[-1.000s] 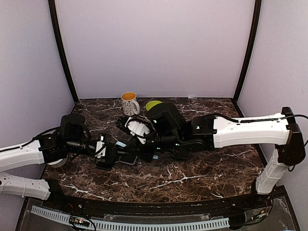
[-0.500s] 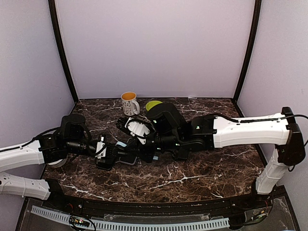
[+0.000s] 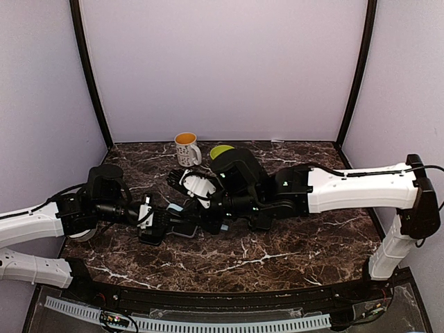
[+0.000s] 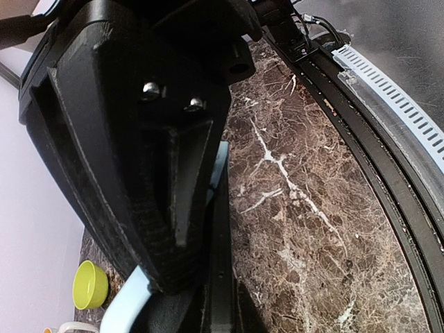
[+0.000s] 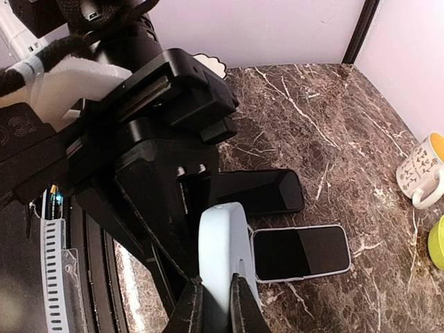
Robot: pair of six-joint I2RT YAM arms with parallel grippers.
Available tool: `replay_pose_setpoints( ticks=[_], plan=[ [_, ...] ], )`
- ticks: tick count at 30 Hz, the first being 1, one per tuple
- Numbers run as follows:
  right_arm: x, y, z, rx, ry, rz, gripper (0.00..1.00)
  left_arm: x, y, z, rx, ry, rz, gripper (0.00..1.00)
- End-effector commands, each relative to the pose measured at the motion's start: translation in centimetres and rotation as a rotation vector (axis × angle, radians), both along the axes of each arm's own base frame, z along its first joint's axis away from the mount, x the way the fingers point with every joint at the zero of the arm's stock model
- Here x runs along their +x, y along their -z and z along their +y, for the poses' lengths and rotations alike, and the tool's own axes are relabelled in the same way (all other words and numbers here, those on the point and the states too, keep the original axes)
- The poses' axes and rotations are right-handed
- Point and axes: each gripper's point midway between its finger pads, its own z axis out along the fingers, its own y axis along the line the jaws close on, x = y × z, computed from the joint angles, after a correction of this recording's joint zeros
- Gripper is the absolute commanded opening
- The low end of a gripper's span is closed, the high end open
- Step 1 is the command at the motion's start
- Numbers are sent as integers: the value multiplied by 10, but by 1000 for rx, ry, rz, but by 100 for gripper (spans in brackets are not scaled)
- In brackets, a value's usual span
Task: Take the phone out of the phone case
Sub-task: Remove the phone case from the phone.
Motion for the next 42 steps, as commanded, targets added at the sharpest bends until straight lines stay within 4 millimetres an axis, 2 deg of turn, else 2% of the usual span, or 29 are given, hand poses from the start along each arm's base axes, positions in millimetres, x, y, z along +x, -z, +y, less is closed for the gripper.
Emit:
replay_pose_setpoints(
  ticks=[1, 15, 25, 35, 42],
  plan=[
    [-4, 30, -19, -140, -4, 42, 0, 3, -51, -5, -138, 17, -155, 0],
    [-10, 56, -40, -222, -9, 58, 0, 14, -52, -2, -126, -48, -188, 0],
    [-16, 64, -57, -249, -6, 73, 0, 17, -51, 0, -119, -65, -203, 0],
    [-31, 75, -73, -277, -54, 123, 0, 20, -51, 2, -112, -79, -214, 0],
    [-33, 85, -85, -307, -40, 144, 0, 21, -50, 3, -109, -89, -221, 0]
  ],
)
